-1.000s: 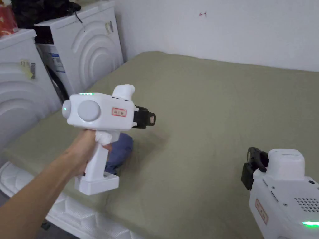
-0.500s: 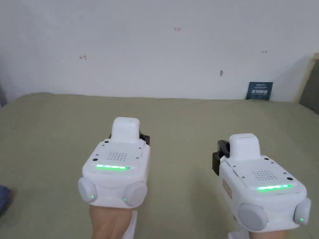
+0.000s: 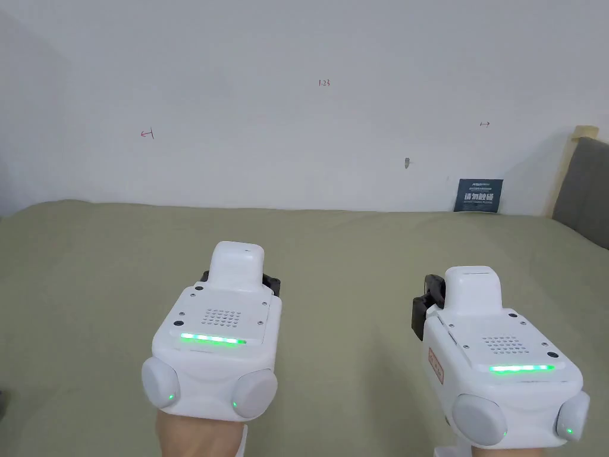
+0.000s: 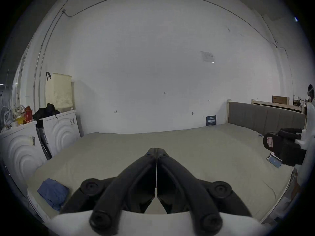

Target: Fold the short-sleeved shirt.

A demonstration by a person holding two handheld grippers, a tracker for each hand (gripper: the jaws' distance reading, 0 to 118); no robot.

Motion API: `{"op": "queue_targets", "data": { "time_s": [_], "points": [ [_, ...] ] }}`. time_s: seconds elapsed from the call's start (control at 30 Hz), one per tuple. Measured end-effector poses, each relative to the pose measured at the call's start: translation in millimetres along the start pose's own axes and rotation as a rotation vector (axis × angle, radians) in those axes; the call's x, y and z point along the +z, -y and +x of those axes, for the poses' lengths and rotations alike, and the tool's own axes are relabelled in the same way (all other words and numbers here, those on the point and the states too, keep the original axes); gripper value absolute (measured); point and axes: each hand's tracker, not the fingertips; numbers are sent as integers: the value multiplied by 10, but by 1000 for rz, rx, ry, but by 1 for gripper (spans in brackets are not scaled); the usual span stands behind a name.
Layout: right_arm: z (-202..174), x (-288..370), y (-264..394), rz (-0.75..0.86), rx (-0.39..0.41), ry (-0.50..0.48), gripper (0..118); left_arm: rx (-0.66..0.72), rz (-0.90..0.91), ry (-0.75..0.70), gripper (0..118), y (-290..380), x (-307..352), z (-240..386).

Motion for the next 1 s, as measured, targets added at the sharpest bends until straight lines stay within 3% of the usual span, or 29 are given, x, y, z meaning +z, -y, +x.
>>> {"op": "queue_targets", "data": {
  "time_s": [0.27,0.3,0.33,0.37,0.4,0.43,0.47,0.87,1.0],
  "points": [
    [-105,-11,-75,25,9,-20,4,14,-19,-32,4,22,34,-141],
    [-117,-9,-75,28,14,-27,21,16,-18,-31,11,24,41,-157],
    [-126,-12,-77,29,16,-30,49,20,-17,-26,23,23,43,-169],
    [-133,-26,-81,17,12,-23,85,19,-21,-29,52,17,36,-162],
    [-126,-38,-75,10,2,-21,118,15,-38,-31,104,3,17,-163],
    [-118,0,-117,45,37,-42,116,22,-49,-28,118,9,0,-177],
    [-138,24,-167,40,9,-11,117,56,26,-32,118,31,80,-140],
    [-186,42,-157,43,17,-13,118,32,-6,6,118,-58,39,-248],
    [-159,21,-142,30,-2,-19,118,-34,-89,30,118,-123,-19,-177]
  ]
}}
